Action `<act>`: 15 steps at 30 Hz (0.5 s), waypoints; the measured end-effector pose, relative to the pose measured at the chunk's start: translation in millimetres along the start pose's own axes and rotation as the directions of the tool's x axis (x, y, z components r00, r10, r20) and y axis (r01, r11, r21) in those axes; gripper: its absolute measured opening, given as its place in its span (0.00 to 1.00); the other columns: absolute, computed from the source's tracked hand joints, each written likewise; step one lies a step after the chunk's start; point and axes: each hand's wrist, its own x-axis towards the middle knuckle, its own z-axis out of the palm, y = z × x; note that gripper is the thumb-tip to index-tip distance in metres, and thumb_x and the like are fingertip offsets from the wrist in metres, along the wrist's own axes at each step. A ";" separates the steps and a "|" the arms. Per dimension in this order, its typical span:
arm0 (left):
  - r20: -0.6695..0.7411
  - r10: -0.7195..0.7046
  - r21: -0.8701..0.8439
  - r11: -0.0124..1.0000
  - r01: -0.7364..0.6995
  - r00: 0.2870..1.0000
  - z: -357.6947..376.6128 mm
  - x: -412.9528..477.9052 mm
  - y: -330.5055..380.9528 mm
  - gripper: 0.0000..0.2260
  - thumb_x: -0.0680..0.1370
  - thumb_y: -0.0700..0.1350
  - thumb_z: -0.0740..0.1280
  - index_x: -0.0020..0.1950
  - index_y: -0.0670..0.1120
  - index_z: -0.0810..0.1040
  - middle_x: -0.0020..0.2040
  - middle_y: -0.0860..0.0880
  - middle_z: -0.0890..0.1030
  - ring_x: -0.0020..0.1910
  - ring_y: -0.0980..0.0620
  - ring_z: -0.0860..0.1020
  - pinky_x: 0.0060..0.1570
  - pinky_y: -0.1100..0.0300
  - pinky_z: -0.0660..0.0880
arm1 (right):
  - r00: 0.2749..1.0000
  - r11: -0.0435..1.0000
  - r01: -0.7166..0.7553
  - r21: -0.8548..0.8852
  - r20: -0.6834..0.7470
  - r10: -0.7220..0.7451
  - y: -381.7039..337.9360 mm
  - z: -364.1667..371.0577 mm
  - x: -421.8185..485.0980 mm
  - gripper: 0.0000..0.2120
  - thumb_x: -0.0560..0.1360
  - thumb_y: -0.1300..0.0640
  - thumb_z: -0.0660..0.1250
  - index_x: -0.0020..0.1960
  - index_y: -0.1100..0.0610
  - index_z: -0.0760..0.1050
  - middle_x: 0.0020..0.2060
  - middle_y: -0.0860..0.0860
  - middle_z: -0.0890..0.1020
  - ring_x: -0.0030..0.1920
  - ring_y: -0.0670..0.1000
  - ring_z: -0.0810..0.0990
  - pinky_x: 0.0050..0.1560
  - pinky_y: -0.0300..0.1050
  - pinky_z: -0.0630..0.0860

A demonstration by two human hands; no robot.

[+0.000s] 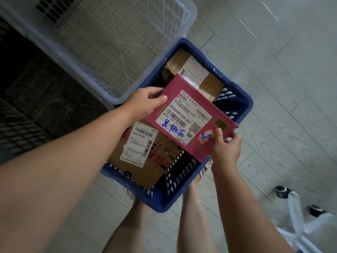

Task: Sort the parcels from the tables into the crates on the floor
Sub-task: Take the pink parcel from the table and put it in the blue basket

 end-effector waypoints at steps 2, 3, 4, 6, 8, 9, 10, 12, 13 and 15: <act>0.088 -0.070 -0.203 0.975 0.087 0.994 -7.3 -3.0 -12.8 0.29 0.74 0.59 0.67 0.72 0.48 0.69 0.59 0.51 0.79 0.54 0.56 0.78 0.49 0.63 0.74 | 1.000 1.000 0.000 0.016 -0.002 0.000 1.7 -0.5 1.7 0.09 0.77 0.49 0.65 0.51 0.50 0.66 0.48 0.55 0.80 0.48 0.56 0.81 0.52 0.60 0.79; 0.133 -0.087 -0.193 0.975 0.112 0.987 -9.5 -3.2 -23.4 0.38 0.68 0.66 0.69 0.72 0.48 0.68 0.62 0.51 0.78 0.57 0.55 0.77 0.53 0.61 0.72 | 1.000 1.000 0.003 0.023 -0.004 -0.003 2.6 -1.3 2.3 0.09 0.76 0.49 0.66 0.50 0.49 0.66 0.48 0.55 0.79 0.49 0.56 0.81 0.52 0.61 0.78; 0.182 -0.099 -0.118 0.985 0.122 0.978 -10.3 -3.6 -33.3 0.45 0.61 0.73 0.68 0.71 0.48 0.69 0.62 0.52 0.78 0.60 0.54 0.76 0.59 0.57 0.71 | 1.000 0.999 0.004 0.033 -0.005 -0.004 3.8 -2.6 2.7 0.08 0.76 0.49 0.66 0.48 0.48 0.66 0.48 0.55 0.79 0.49 0.57 0.81 0.52 0.61 0.78; 0.276 -0.107 0.145 0.987 0.069 0.955 -8.9 -7.1 -48.5 0.53 0.53 0.79 0.65 0.72 0.53 0.66 0.63 0.58 0.75 0.65 0.54 0.72 0.66 0.53 0.66 | 1.000 0.999 0.006 0.050 -0.005 -0.006 6.3 -5.3 4.0 0.09 0.76 0.50 0.66 0.45 0.46 0.66 0.45 0.53 0.79 0.48 0.57 0.81 0.52 0.62 0.78; 0.249 -0.131 0.485 0.874 -0.006 0.959 -9.0 -4.2 -61.1 0.56 0.52 0.79 0.65 0.76 0.57 0.56 0.73 0.57 0.64 0.74 0.52 0.59 0.71 0.48 0.58 | 1.000 0.998 0.015 0.064 -0.004 -0.015 8.9 -8.0 5.8 0.09 0.76 0.51 0.66 0.43 0.45 0.65 0.44 0.53 0.79 0.48 0.57 0.82 0.52 0.63 0.78; 0.230 -0.106 0.591 0.805 -0.052 0.968 -7.7 -4.5 -60.8 0.56 0.54 0.78 0.66 0.77 0.56 0.53 0.76 0.56 0.59 0.76 0.52 0.53 0.73 0.47 0.55 | 1.000 0.997 0.017 0.070 -0.005 -0.017 9.8 -9.2 6.6 0.09 0.76 0.51 0.66 0.43 0.45 0.66 0.44 0.53 0.80 0.48 0.58 0.82 0.52 0.64 0.78; 0.219 -0.053 0.625 0.774 -0.098 0.974 -6.2 -4.3 -59.7 0.53 0.58 0.74 0.68 0.77 0.54 0.55 0.76 0.55 0.59 0.76 0.51 0.53 0.73 0.47 0.54 | 1.000 0.997 0.019 0.080 -0.007 -0.019 11.0 -9.6 7.4 0.09 0.76 0.51 0.66 0.43 0.45 0.66 0.45 0.54 0.80 0.48 0.58 0.82 0.52 0.64 0.78; 0.203 0.034 0.593 0.791 -0.151 0.979 -4.4 -5.3 -55.6 0.43 0.62 0.70 0.71 0.71 0.51 0.65 0.69 0.52 0.68 0.71 0.49 0.62 0.68 0.50 0.61 | 1.000 0.994 0.015 0.105 -0.013 -0.014 13.4 -9.8 8.2 0.09 0.76 0.51 0.67 0.43 0.46 0.66 0.46 0.54 0.80 0.49 0.58 0.82 0.52 0.64 0.78; 0.198 0.040 0.566 0.811 -0.147 0.979 -4.2 -6.2 -54.1 0.42 0.60 0.72 0.69 0.68 0.51 0.68 0.65 0.52 0.71 0.67 0.50 0.67 0.65 0.50 0.66 | 1.000 0.993 0.007 0.119 -0.014 -0.005 13.9 -9.7 7.8 0.09 0.76 0.51 0.67 0.43 0.46 0.66 0.46 0.54 0.80 0.50 0.58 0.82 0.52 0.64 0.78; 0.207 0.030 0.524 0.841 -0.136 0.978 -6.0 -6.8 -54.8 0.49 0.54 0.79 0.60 0.67 0.51 0.69 0.63 0.53 0.71 0.63 0.52 0.70 0.62 0.50 0.69 | 1.000 0.990 -0.009 0.141 -0.015 0.012 15.7 -9.7 7.5 0.08 0.77 0.52 0.66 0.44 0.47 0.67 0.46 0.54 0.80 0.50 0.58 0.82 0.53 0.63 0.78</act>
